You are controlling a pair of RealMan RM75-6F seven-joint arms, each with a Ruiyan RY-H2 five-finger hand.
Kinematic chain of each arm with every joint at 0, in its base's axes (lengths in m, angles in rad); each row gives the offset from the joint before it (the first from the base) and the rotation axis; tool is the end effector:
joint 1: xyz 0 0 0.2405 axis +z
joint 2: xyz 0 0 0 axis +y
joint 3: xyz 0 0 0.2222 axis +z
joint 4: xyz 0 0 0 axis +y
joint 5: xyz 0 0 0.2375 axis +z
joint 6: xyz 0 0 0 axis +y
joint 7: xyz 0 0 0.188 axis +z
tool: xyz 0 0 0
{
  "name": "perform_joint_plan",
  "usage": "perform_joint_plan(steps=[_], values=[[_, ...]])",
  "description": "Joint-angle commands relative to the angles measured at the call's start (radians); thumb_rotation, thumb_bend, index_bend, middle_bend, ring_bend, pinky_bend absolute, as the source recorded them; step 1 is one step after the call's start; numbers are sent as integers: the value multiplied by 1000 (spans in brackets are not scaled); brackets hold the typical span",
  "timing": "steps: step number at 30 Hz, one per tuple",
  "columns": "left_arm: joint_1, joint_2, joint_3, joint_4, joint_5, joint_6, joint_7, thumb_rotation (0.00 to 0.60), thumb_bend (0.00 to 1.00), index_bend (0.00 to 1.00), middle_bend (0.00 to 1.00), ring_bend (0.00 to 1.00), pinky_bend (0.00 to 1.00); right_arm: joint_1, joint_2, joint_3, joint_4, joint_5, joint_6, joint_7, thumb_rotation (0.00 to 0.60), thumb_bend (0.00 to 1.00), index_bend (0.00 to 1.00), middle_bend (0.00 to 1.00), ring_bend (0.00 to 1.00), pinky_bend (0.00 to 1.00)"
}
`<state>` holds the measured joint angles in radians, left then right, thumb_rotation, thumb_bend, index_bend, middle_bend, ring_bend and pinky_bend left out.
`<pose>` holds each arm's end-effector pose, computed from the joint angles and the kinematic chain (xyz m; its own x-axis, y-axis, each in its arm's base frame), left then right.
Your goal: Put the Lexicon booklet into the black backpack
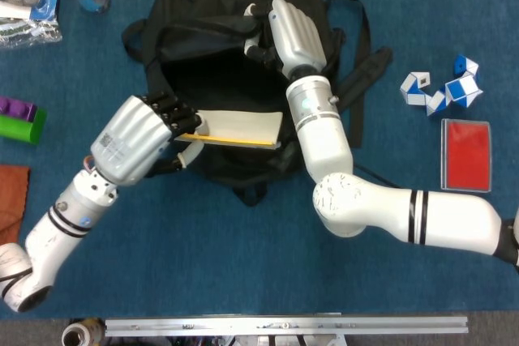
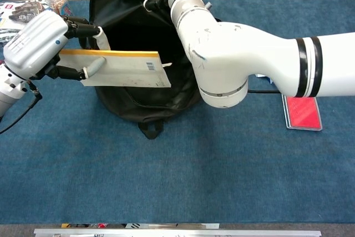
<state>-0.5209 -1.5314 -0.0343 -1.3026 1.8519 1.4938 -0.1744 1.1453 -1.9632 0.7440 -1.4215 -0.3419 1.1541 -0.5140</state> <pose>-0.1216 0.2874 -0.0003 0.1809 -0.0034 0.9835 0.7023 -0.6996 -0.1316 0.0785 -0.3988 -0.0819 -0.2858 -0.3343 0.8981 -0.9580 0.0760 -0.2766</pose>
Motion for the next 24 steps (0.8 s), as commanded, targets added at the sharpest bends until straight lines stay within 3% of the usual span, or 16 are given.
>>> perform_joint_plan(steps=[1, 16, 24], values=[[-13, -20, -11, -5, -10, -7, 8, 600, 422, 665, 599, 502, 534, 7, 2, 4, 1, 16, -4, 5, 600, 840, 831, 704, 667, 962], [-66, -74, -36, -34, -11, -13, 38, 600, 423, 665, 598, 497, 530, 35, 7, 4, 23, 52, -23, 52, 600, 838, 831, 704, 667, 962], [-93, -129, -51, 22, -41, -31, 15, 600, 423, 666, 598, 496, 529, 35, 25, 4, 4, 76, -28, 67, 600, 835, 831, 704, 667, 962]])
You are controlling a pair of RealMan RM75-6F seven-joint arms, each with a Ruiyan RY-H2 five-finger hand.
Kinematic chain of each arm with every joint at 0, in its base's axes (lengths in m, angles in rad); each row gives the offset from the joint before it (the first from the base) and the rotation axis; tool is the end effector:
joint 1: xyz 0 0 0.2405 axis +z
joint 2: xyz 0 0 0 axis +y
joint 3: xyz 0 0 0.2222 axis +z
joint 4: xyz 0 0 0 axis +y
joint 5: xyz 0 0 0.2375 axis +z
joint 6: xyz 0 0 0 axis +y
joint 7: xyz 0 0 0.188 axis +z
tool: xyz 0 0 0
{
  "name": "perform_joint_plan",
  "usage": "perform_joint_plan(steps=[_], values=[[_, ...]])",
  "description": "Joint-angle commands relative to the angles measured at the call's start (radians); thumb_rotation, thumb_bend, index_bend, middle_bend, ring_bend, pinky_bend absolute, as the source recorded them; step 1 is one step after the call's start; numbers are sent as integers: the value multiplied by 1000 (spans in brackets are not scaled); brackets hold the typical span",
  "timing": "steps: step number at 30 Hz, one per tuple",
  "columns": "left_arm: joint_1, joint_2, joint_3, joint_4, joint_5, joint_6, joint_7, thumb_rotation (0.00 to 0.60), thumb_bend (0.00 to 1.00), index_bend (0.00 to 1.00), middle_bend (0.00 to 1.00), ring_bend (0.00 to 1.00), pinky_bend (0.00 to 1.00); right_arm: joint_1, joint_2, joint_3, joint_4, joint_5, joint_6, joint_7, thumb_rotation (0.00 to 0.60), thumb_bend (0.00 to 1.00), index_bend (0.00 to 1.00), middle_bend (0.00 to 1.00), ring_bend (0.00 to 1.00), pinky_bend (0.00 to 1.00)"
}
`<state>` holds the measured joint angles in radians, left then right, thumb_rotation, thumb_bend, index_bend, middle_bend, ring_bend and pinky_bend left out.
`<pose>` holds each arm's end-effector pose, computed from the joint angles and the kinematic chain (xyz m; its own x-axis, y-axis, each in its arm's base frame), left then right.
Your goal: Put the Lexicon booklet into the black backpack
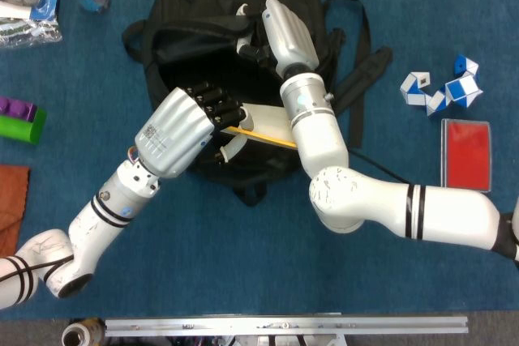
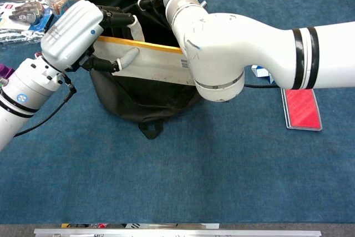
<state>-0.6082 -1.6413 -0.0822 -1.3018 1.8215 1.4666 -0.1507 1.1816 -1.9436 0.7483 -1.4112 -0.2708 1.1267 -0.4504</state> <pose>-0.0717 0.2959 -0.0206 0.0942 0.0026 0.9956 0.6731 -0.7370 -0.0617 0.0837 -0.4005 -0.0856 -0.3547 -0.3625 0.8619 -0.9347 0.1155 -0.3361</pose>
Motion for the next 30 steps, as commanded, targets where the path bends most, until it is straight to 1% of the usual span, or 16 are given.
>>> perform_joint_plan(steps=[1, 7, 14, 24, 30], values=[[-7, -27, -3, 32, -14, -5, -11, 600, 422, 666, 598, 495, 529, -2, 8, 0, -9, 7, -1, 5, 600, 835, 831, 704, 667, 962], [-11, -78, 9, 106, -20, -1, -16, 600, 422, 666, 598, 494, 528, 0, 19, -1, -16, 10, 2, 20, 600, 835, 831, 704, 667, 962], [-11, -146, 13, 207, -14, 37, 5, 600, 422, 666, 597, 494, 528, 2, 29, 2, -27, 23, 2, 36, 600, 835, 831, 704, 667, 962], [-24, -243, 2, 371, -20, 83, 31, 600, 422, 661, 598, 494, 527, 3, 44, 6, -49, 32, 21, 56, 600, 835, 831, 704, 668, 962], [-28, -271, -7, 432, -42, 92, 40, 600, 422, 661, 598, 494, 528, 2, 55, 2, -58, 39, 28, 58, 600, 834, 831, 704, 668, 962]])
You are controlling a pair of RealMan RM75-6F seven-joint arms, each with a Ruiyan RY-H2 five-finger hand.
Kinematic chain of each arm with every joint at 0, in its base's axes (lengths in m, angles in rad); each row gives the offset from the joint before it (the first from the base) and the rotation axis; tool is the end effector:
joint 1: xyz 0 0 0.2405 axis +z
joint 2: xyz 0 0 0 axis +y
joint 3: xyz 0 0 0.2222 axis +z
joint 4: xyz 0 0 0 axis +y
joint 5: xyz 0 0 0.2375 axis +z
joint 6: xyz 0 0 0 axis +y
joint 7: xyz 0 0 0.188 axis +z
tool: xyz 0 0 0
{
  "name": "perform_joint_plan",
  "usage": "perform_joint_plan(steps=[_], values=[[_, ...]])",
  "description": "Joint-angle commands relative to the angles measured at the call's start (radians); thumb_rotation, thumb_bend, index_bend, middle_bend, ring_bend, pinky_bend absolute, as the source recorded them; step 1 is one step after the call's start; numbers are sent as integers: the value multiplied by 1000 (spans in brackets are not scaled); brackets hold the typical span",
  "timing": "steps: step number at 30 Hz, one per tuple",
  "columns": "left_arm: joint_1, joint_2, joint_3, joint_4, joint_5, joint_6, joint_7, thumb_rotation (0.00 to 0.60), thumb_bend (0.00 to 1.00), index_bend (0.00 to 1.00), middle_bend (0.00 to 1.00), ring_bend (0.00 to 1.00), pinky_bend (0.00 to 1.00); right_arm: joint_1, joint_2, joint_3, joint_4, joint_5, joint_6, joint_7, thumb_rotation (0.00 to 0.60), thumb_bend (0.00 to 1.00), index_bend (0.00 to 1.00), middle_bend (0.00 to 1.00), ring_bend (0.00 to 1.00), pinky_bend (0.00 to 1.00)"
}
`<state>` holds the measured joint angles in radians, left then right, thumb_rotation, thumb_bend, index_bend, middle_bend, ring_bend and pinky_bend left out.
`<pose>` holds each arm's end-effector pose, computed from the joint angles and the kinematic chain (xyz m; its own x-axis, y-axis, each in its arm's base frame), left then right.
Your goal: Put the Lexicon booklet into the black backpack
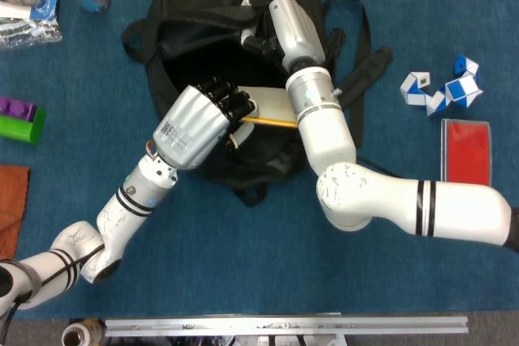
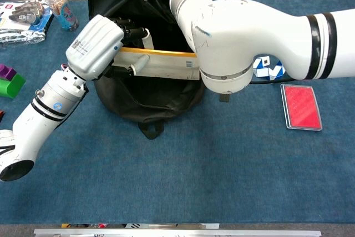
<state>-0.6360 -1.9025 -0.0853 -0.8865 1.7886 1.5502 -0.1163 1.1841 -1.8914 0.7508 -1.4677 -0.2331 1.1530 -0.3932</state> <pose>-0.0903 0.3165 -0.0569 0.1777 -0.1642 0.9703 0.6699 -0.7021 -0.2415 0.0850 -0.4016 -0.0710 -0.4174 -0.3451 0.8407 -0.9085 0.1395 -0.3938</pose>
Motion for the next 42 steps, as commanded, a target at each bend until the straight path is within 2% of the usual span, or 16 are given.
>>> perform_joint_plan(steps=[1, 10, 14, 24, 36, 42], values=[[1, -12, -6, 24, -12, 13, 6, 600, 422, 661, 598, 495, 528, 0, 4, -2, -1, 0, 2, 0, 600, 834, 831, 704, 668, 962], [17, -61, -13, 106, -36, 63, 44, 600, 422, 659, 600, 495, 528, 3, 7, -8, 1, 6, 2, 10, 600, 833, 831, 704, 668, 962], [22, -109, -4, 186, -33, 93, 72, 600, 422, 658, 602, 497, 527, 5, 7, -9, 2, 8, 6, 13, 600, 833, 831, 704, 668, 962], [2, -195, 13, 315, -39, 91, 83, 600, 422, 658, 608, 500, 528, 11, 7, -9, 2, 17, 13, 16, 600, 832, 831, 704, 668, 962], [-38, -237, -67, 378, -131, 84, 64, 600, 422, 658, 608, 502, 527, 11, 13, -5, 4, 24, 12, 22, 600, 827, 831, 704, 668, 962], [-46, -260, -44, 426, -126, 89, 62, 600, 422, 658, 608, 502, 527, 12, 17, 5, 6, 31, 12, 29, 600, 827, 831, 704, 668, 962]])
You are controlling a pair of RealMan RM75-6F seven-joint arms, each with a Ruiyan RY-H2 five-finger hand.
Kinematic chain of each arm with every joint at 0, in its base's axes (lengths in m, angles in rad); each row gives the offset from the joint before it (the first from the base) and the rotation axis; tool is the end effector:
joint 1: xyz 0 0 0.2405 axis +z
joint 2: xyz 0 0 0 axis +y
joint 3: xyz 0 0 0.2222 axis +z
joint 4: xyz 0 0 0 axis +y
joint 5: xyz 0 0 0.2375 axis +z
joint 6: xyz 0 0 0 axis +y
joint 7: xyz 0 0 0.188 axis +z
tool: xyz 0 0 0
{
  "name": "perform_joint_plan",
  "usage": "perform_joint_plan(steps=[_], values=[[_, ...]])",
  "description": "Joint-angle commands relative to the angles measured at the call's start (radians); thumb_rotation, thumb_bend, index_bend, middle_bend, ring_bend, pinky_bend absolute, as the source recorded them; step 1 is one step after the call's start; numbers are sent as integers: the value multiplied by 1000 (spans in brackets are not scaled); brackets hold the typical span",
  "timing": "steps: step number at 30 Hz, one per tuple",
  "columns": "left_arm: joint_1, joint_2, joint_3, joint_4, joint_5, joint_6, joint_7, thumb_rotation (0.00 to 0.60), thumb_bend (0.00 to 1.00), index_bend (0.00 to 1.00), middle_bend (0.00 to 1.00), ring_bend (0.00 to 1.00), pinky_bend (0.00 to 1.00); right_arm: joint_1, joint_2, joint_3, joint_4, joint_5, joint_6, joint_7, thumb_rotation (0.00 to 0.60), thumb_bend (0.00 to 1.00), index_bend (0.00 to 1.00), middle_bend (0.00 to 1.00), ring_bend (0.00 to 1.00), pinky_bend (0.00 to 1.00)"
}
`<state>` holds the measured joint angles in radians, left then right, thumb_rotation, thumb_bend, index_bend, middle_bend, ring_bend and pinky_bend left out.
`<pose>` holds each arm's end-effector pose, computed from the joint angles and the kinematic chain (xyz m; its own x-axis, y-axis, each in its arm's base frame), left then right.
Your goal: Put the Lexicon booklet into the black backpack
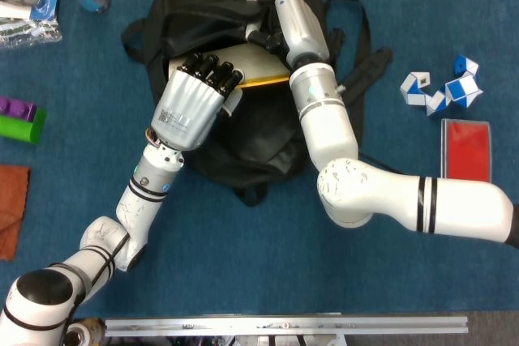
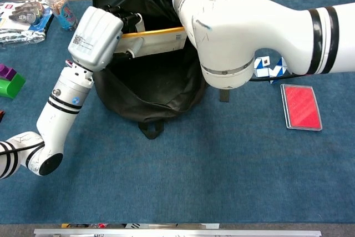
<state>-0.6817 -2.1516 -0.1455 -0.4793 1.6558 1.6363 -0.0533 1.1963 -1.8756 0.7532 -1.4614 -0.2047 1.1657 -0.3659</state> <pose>-0.1037 0.3443 -0.0620 0.2600 -0.3837 0.8861 0.7190 -0.5357 -0.4429 0.0819 -0.4064 -0.0666 -0.4442 -0.3242 0.8352 -0.8959 0.1649 -0.4125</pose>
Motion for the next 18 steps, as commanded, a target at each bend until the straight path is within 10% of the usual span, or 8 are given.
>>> perform_joint_plan(steps=[1, 18], values=[[2, -15, 25, 27, 11, 3, -2, 600, 422, 658, 608, 502, 527, 0, 2, 5, 0, 4, -1, 4, 600, 827, 831, 704, 668, 962], [-31, -69, 120, 143, 56, -35, 26, 600, 422, 658, 609, 502, 528, 3, 15, 31, -24, 47, -2, 22, 600, 827, 831, 704, 668, 962]])
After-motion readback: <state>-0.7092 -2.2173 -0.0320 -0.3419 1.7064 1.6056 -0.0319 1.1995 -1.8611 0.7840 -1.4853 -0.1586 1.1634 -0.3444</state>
